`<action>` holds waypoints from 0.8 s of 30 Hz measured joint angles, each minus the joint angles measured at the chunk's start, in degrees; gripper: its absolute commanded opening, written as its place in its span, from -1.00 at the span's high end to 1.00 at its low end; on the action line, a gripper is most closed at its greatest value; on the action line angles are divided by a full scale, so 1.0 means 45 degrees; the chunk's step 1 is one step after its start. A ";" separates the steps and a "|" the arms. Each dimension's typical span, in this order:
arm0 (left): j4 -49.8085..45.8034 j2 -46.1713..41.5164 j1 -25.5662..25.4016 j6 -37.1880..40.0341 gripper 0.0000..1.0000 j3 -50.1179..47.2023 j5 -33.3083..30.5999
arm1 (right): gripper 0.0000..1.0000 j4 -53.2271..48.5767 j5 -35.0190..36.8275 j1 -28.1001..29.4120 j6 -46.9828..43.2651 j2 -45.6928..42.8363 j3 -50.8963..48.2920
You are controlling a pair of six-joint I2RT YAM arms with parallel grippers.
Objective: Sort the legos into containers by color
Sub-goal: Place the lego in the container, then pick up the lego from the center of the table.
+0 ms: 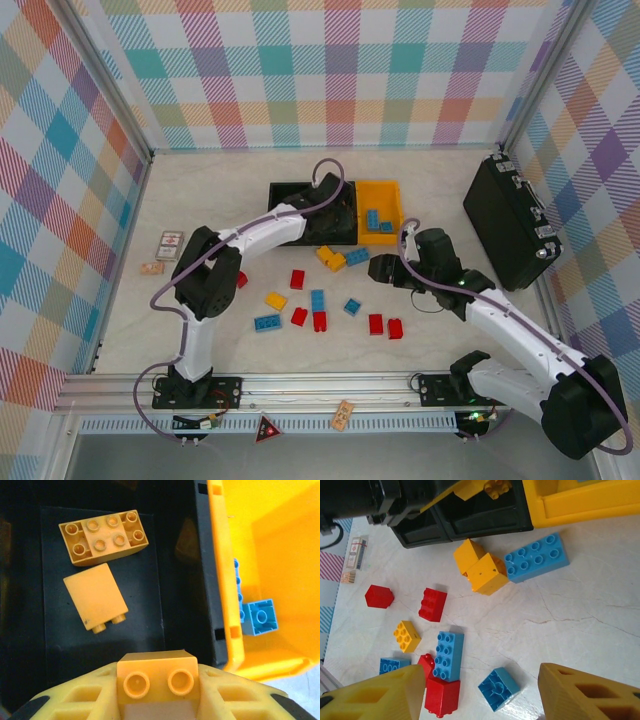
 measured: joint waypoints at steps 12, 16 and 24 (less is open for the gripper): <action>0.0000 0.0301 0.0083 -0.0019 -0.17 0.0389 0.0112 | -0.24 0.0005 -0.0015 -0.0131 -0.0005 0.0000 0.0000; 0.0039 0.0262 0.0083 -0.0015 -0.17 0.0306 0.0117 | -0.24 0.0010 -0.0015 -0.0155 -0.0005 0.0005 0.0000; 0.0010 -0.1127 0.0053 -0.0024 -0.18 -0.1224 0.0112 | -0.24 0.0034 -0.0073 -0.0151 -0.0005 0.0340 0.0000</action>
